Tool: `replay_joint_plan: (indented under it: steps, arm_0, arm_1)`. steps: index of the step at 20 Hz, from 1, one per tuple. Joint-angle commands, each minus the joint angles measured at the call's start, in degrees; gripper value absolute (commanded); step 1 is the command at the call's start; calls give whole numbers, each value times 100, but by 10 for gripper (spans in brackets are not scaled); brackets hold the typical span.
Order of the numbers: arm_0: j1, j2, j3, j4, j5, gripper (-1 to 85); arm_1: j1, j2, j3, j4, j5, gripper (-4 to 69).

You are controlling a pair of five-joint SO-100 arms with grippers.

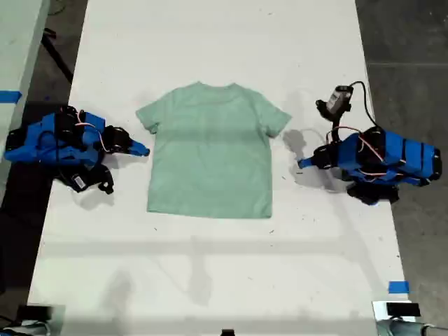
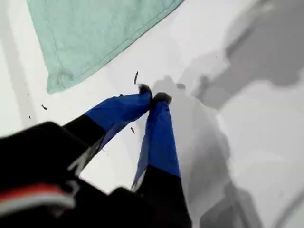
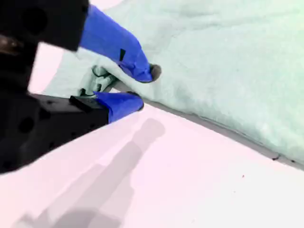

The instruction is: Fold t-shirt

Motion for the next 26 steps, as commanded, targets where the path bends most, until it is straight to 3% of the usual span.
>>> replay_joint_plan:
  steps: [1,8,11,12,14,16,18,20,21,23,26]
  arm_0:
    - [2048,9,-53,-88,-299,77]
    - [2004,9,-53,-44,-255,76]
    - [1696,9,-70,9,-580,79]
    - [1731,18,-105,0,-624,81]
    - [2021,26,-123,-18,-923,79]
    - [1644,26,-97,70,-1793,57]
    - [1573,26,-114,-149,-2092,0]
    - [1564,26,-123,-308,-2347,66]
    - [1468,26,-141,-316,-2646,99]
    - [1397,26,-149,-369,-2742,30]
    - [914,26,-211,-650,-2540,0]
  arm_1:
    - [-18,18,-53,44,202,30]
    - [-9,18,-53,44,202,30]
    - [0,18,-53,35,501,30]
    - [-79,18,-44,35,1477,30]
    - [-35,18,-44,35,2610,31]
    - [-18,18,-44,35,3208,34]
    - [0,26,-114,35,4386,36]
    - [-9,26,-229,35,5827,28]
    - [9,26,-264,0,6038,-10]
    - [0,26,-378,-211,5616,-10]
    - [79,26,-527,-756,5080,-9]
